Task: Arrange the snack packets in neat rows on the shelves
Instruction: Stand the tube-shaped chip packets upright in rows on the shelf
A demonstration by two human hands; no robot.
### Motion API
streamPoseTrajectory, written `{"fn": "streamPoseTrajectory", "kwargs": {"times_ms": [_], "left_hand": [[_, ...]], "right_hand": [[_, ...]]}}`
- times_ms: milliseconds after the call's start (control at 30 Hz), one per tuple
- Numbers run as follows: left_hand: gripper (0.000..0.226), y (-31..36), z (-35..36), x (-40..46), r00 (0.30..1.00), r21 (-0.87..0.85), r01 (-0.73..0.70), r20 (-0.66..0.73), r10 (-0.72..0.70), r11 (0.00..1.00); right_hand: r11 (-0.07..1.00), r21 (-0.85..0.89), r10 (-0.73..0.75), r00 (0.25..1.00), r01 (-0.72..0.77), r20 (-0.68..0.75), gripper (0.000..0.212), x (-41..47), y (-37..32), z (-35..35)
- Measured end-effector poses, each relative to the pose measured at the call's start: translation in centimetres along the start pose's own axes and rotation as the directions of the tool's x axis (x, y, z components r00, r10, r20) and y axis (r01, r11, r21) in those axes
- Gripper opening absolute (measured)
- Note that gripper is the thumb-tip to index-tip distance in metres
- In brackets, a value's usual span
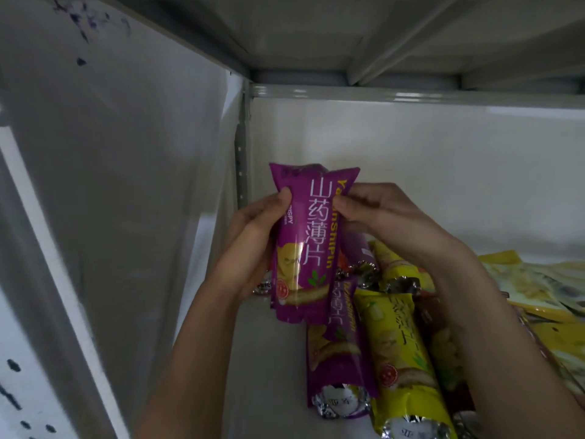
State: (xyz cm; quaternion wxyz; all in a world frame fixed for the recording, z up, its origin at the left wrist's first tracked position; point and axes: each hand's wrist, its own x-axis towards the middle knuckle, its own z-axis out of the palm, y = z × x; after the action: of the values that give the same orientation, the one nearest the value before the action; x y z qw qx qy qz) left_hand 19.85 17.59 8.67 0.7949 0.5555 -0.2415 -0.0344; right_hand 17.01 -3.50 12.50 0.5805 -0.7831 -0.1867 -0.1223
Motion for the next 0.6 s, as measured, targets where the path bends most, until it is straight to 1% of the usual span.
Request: {"fn": "streamPoseTrajectory", "kwargs": {"times_ms": [100, 167, 200, 300, 367, 467, 533, 600], "left_hand": [[0.050, 0.4, 0.0, 1.8, 0.999, 0.020, -0.010, 0.036, 0.010, 1.000], [0.048, 0.5, -0.2, 2.6, 0.997, 0.032, -0.052, 0.055, 0.050, 0.998], [0.047, 0.6, -0.2, 3.0, 0.995, 0.037, -0.073, 0.071, 0.070, 0.997], [0.045, 0.7, -0.2, 3.8, 0.987, 0.042, -0.114, 0.115, 0.109, 0.993], [0.046, 0.8, -0.2, 4.2, 0.978, 0.035, -0.129, 0.169, 0.121, 0.991], [0.047, 0.9, 0.0, 4.7, 0.961, 0.022, -0.171, 0.225, 0.162, 0.985], [0.049, 0.8, 0.1, 5.1, 0.950, 0.009, -0.203, 0.246, 0.195, 0.979], [0.047, 0.8, 0.1, 5.5, 0.948, 0.034, -0.219, 0.244, 0.205, 0.975]], "right_hand": [[0.999, -0.047, -0.027, 0.999, 0.028, 0.024, 0.033, 0.6, -0.7, -1.4], [0.999, -0.043, -0.021, 0.999, 0.023, 0.040, 0.039, 0.8, -1.0, -2.0], [0.997, -0.064, -0.032, 0.999, 0.033, 0.026, 0.038, 1.0, -1.1, -2.3], [0.981, -0.171, -0.100, 0.995, 0.095, -0.019, 0.025, 1.3, -1.6, -2.8], [0.965, -0.234, -0.131, 0.991, 0.119, -0.033, 0.012, 1.4, -1.9, -3.1], [0.935, -0.324, -0.163, 0.986, 0.142, -0.037, 0.011, 1.3, -2.3, -3.7], [0.925, -0.347, -0.170, 0.985, 0.153, -0.018, 0.011, 1.3, -2.7, -4.1], [0.921, -0.361, -0.163, 0.986, 0.144, -0.022, 0.011, 1.2, -2.6, -4.5]]}}
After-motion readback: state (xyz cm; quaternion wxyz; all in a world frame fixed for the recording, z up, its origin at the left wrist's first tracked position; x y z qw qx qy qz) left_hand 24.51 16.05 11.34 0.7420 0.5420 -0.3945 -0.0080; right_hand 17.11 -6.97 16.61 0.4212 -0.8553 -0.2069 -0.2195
